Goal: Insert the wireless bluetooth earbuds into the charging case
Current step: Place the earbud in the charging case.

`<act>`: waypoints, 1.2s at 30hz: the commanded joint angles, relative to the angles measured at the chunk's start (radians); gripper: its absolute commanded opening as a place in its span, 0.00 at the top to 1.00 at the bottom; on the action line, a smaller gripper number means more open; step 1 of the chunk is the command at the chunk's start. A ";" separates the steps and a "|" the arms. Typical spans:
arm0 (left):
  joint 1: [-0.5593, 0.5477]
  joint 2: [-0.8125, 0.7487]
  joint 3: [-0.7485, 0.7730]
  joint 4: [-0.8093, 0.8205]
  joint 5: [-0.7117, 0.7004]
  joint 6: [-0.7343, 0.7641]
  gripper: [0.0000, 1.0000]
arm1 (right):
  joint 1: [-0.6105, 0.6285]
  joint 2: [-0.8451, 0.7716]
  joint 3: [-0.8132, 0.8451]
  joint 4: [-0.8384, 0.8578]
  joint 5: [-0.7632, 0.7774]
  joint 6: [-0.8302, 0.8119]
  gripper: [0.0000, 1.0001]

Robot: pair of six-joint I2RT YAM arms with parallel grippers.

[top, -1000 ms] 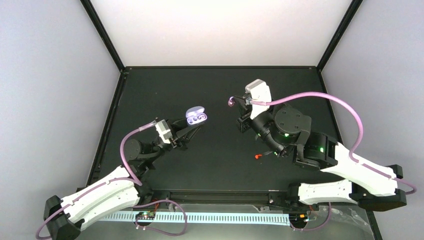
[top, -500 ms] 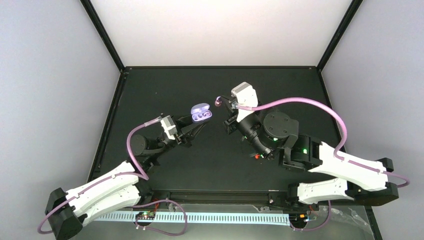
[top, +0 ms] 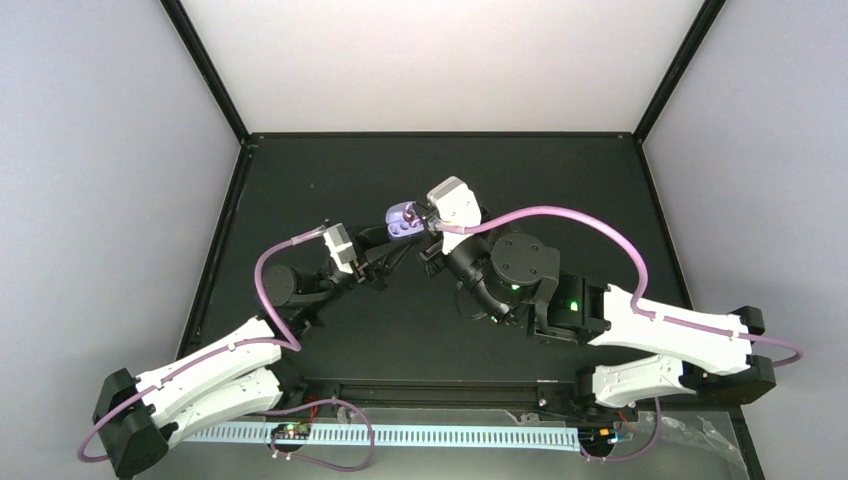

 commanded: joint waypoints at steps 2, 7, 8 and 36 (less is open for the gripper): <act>-0.003 -0.002 0.046 0.032 -0.007 -0.042 0.99 | 0.008 0.028 -0.005 0.075 0.039 -0.020 0.99; -0.002 -0.002 0.048 0.018 -0.031 -0.060 0.98 | 0.008 0.057 0.007 0.081 0.042 -0.024 0.99; -0.002 -0.002 0.049 0.015 -0.033 -0.063 0.98 | 0.008 0.062 0.008 0.080 0.045 -0.025 0.99; -0.004 -0.021 0.070 -0.034 -0.060 -0.077 0.98 | 0.008 0.093 0.000 0.055 0.060 -0.024 0.99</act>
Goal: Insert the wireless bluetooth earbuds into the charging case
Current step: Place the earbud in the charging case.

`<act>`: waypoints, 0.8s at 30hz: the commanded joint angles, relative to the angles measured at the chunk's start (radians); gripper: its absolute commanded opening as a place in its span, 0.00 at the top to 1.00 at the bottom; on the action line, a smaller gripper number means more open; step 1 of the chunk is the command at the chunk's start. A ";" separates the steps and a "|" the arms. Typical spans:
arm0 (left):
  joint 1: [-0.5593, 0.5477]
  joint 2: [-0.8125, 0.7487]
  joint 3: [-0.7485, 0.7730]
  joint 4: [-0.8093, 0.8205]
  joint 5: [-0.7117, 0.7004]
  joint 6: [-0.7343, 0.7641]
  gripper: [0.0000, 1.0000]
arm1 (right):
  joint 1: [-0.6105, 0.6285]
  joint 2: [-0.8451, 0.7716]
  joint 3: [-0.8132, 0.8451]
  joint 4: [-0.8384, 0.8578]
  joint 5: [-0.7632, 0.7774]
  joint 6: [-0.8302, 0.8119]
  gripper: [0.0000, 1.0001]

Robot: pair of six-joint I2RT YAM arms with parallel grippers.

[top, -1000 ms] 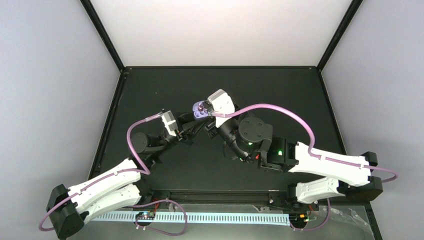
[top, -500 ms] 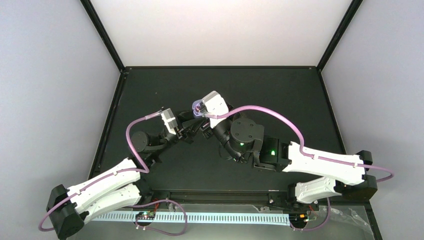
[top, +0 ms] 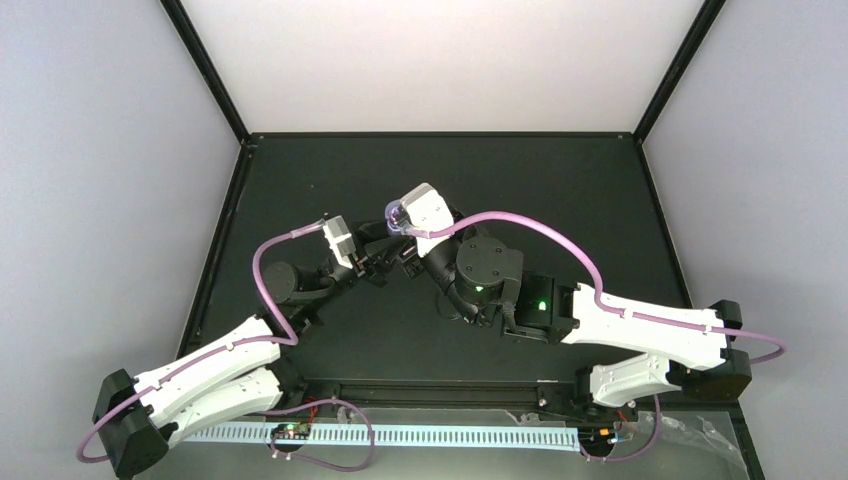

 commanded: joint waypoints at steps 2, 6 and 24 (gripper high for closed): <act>-0.002 -0.022 0.051 0.011 -0.018 -0.014 0.98 | 0.007 0.001 0.000 0.000 0.020 0.008 0.99; -0.002 -0.027 0.054 0.008 -0.018 -0.015 0.98 | 0.007 -0.003 -0.011 -0.012 0.016 0.013 0.99; -0.002 -0.029 0.063 0.006 -0.022 -0.015 0.99 | 0.007 -0.017 -0.029 -0.053 -0.058 0.018 0.99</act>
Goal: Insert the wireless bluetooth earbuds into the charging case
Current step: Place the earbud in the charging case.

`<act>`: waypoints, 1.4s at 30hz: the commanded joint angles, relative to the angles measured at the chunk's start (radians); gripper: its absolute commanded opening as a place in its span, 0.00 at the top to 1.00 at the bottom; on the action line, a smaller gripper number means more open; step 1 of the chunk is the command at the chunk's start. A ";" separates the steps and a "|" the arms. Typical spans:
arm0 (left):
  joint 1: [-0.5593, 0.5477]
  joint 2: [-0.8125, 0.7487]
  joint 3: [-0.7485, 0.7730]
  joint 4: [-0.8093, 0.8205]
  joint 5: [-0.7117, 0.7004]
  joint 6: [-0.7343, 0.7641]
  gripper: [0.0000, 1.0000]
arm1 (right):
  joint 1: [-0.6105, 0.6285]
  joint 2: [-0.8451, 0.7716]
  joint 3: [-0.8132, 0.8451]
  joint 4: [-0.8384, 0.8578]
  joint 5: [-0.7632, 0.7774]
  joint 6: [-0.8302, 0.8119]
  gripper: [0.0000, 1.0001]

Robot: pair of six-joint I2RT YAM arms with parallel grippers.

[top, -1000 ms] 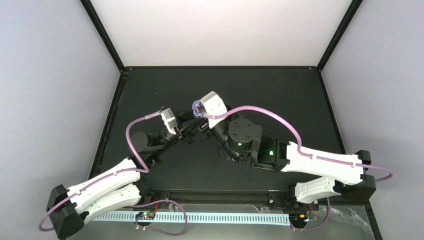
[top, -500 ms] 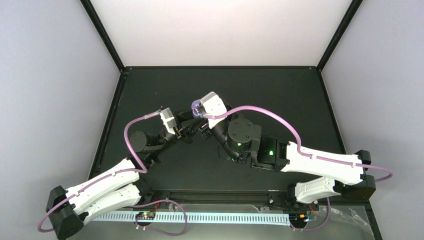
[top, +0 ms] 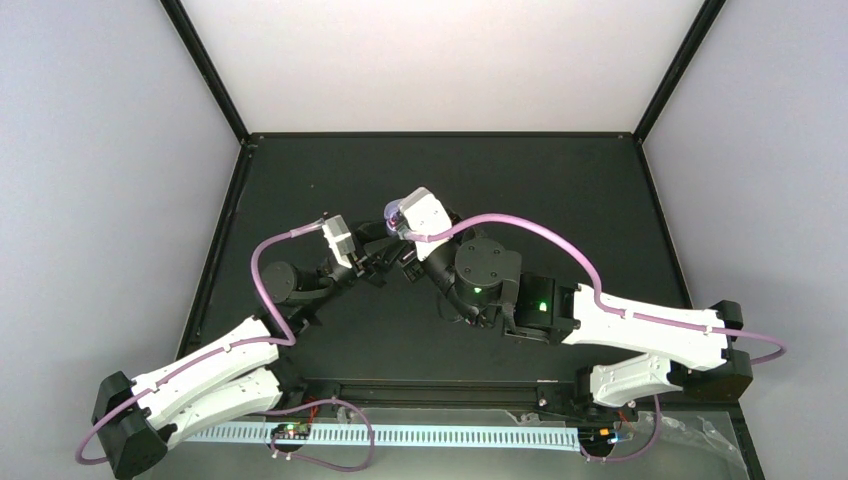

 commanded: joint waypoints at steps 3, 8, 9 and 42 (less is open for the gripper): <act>-0.003 -0.015 0.057 0.044 -0.013 -0.012 0.98 | 0.007 -0.011 -0.021 -0.043 -0.045 0.018 0.99; -0.002 -0.014 0.059 0.044 -0.009 -0.015 0.98 | 0.007 -0.018 -0.023 -0.052 -0.051 0.025 0.99; -0.003 -0.012 0.059 0.044 -0.008 -0.016 0.99 | 0.007 -0.021 -0.022 -0.053 -0.048 0.026 0.99; -0.003 -0.078 0.016 0.035 0.317 -0.022 0.99 | -0.115 -0.184 0.287 -0.488 -0.547 0.280 0.49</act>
